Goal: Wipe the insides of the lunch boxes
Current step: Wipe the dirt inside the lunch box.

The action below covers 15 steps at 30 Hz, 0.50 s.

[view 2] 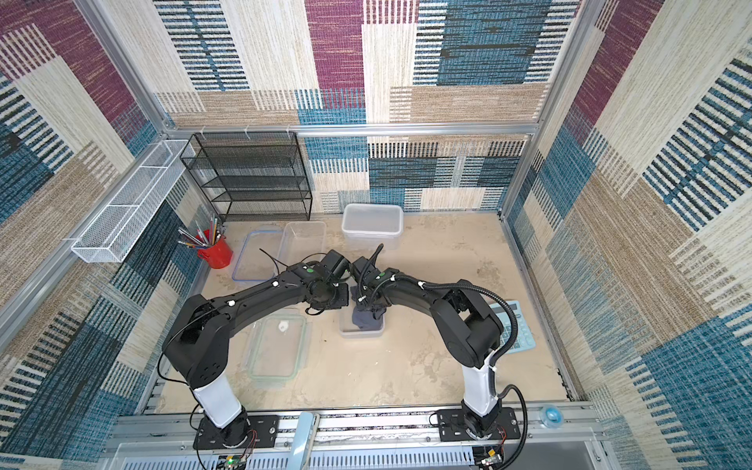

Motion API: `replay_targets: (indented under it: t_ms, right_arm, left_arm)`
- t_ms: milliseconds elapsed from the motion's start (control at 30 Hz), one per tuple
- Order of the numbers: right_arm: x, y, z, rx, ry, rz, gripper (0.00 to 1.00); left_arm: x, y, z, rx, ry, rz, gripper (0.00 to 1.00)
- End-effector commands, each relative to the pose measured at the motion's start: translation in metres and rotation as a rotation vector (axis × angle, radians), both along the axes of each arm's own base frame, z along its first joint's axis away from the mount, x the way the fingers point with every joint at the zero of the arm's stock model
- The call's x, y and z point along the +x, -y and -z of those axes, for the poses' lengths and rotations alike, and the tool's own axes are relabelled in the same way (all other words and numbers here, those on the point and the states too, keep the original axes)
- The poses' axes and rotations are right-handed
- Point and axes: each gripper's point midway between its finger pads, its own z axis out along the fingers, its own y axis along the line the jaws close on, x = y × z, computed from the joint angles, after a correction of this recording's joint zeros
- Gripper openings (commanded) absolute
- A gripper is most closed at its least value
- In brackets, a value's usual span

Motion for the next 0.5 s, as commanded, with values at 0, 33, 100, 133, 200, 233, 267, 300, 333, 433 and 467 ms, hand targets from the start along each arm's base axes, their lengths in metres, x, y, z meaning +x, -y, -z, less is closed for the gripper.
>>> replay_targets:
  t_ms: [0,33,100,133,200,233,267,300,333,433,467]
  right_arm:
    - [0.029,0.004,-0.013,-0.042,0.084,0.014,0.0]
    - [0.035,0.0,-0.016,-0.032,0.095,0.012,0.0]
    - [0.045,-0.01,-0.021,0.0,0.111,0.006,0.0]
    - [0.049,-0.017,-0.022,0.023,0.114,-0.002,0.0]
    - [0.054,-0.032,-0.026,0.084,0.111,-0.011,0.0]
    - [0.057,-0.042,-0.029,0.127,0.108,-0.017,0.0]
    - [0.058,-0.05,-0.032,0.17,0.104,-0.022,0.0]
    - [0.059,-0.059,-0.035,0.22,0.101,-0.028,0.0]
    - [0.059,-0.067,-0.037,0.267,0.095,-0.032,0.0]
    - [0.055,-0.086,-0.042,0.383,0.071,-0.05,0.0]
    - [0.053,-0.09,-0.044,0.411,0.064,-0.056,0.0]
  left_arm:
    - [-0.011,-0.001,0.002,0.015,-0.029,0.044,0.0]
    - [-0.011,0.0,0.003,0.012,-0.031,0.049,0.0]
    - [-0.012,0.002,0.005,0.003,-0.039,0.057,0.0]
    - [-0.013,0.004,0.005,-0.006,-0.043,0.061,0.0]
    - [-0.013,0.008,0.008,-0.017,-0.05,0.068,0.0]
    - [-0.013,0.01,0.009,-0.021,-0.055,0.069,0.0]
    - [-0.013,0.011,0.01,-0.026,-0.059,0.071,0.0]
    - [-0.013,0.013,0.012,-0.034,-0.064,0.072,0.0]
    - [-0.012,0.016,0.013,-0.043,-0.068,0.077,0.0]
    - [-0.011,0.019,0.014,-0.052,-0.071,0.076,0.0]
    - [-0.011,0.019,0.014,-0.052,-0.072,0.075,0.0]
